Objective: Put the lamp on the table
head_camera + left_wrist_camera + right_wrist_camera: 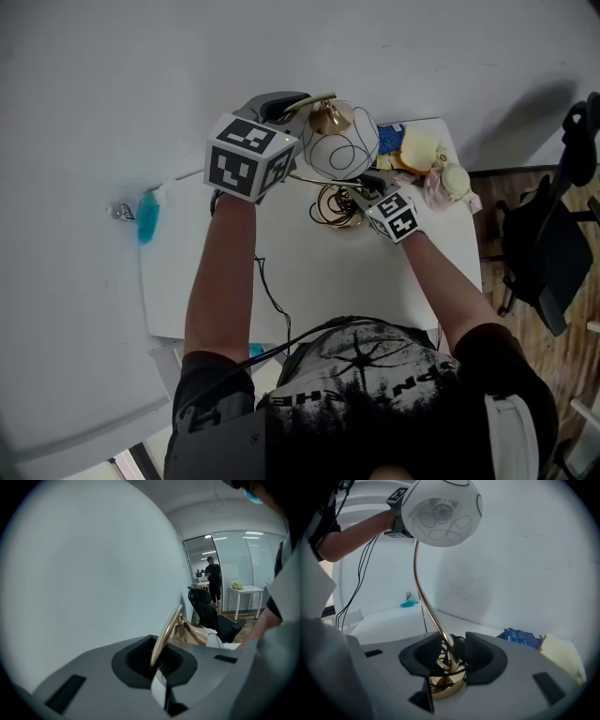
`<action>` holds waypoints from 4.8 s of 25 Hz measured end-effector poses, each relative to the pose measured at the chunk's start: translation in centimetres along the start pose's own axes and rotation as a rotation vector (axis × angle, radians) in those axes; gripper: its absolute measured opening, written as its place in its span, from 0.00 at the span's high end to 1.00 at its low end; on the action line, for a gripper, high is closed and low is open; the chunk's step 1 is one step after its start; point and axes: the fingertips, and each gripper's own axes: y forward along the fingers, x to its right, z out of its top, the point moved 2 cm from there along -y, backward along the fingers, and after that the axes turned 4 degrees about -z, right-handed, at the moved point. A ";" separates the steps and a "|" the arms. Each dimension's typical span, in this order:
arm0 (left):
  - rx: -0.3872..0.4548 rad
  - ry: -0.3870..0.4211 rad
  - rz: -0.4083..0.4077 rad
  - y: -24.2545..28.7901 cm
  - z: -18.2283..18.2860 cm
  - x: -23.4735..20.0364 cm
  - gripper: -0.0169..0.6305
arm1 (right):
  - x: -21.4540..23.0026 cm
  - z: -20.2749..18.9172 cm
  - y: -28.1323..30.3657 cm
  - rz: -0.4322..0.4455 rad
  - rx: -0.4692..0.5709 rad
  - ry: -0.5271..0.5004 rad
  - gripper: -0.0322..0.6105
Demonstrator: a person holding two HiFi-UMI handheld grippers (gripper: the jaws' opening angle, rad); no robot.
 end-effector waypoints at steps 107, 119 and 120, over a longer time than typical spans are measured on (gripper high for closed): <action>0.229 -0.432 0.068 -2.5 -12.5 35.4 0.95 | -1.8 -3.6 -34.5 0.106 0.187 -0.024 0.92; 0.179 -0.390 0.018 -1.4 -12.4 36.7 0.95 | -1.7 -4.9 -34.7 0.088 0.163 -0.058 0.92; 0.174 -0.387 0.015 -1.3 -12.4 36.9 0.95 | -1.8 -5.0 -34.7 0.091 0.160 -0.057 0.92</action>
